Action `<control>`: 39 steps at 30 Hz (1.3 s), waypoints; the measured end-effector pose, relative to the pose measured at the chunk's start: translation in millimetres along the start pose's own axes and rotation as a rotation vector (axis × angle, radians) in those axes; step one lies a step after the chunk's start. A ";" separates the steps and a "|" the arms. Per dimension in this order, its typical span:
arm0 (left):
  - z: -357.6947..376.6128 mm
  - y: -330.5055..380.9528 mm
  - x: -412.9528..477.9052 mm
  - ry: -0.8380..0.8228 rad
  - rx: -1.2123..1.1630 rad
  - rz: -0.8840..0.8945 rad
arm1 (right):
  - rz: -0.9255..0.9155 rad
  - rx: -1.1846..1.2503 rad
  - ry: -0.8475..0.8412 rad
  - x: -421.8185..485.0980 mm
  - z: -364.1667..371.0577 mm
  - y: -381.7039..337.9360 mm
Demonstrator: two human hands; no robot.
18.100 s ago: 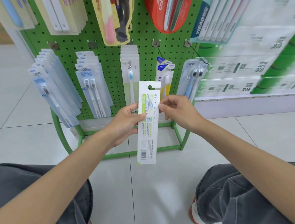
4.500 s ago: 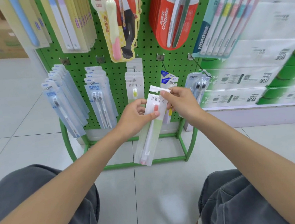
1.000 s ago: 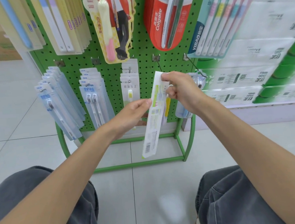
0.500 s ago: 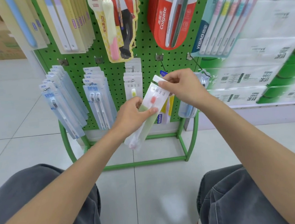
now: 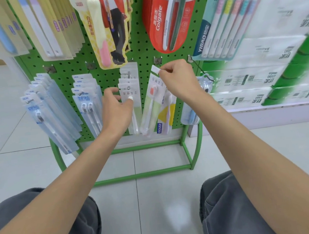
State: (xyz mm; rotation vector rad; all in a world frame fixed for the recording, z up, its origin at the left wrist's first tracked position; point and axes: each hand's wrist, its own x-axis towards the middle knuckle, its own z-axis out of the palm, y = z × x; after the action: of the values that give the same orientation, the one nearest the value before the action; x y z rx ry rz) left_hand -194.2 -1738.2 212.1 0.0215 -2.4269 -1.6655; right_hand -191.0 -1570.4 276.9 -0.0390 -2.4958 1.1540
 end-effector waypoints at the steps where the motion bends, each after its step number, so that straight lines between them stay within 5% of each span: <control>1: 0.5 -0.4 2.4 -0.008 0.018 0.015 | 0.004 -0.024 0.004 3.0 1.6 0.6; 13: 3.8 3.7 24.8 -0.143 0.002 0.043 | -0.113 -0.302 0.079 41.1 39.1 10.1; 22: 3.8 -1.4 34.3 -0.206 -0.089 0.020 | -0.195 -0.277 -0.157 56.0 48.0 5.3; 39: 5.4 -7.8 36.9 -0.218 -0.044 0.062 | -0.078 -0.045 -0.298 62.4 54.3 2.6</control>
State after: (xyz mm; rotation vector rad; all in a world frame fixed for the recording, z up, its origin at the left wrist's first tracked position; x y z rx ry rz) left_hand -232.0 -1740.6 208.7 -0.2523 -2.5134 -1.7769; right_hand -268.4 -1596.6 264.1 0.2325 -2.7531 1.1436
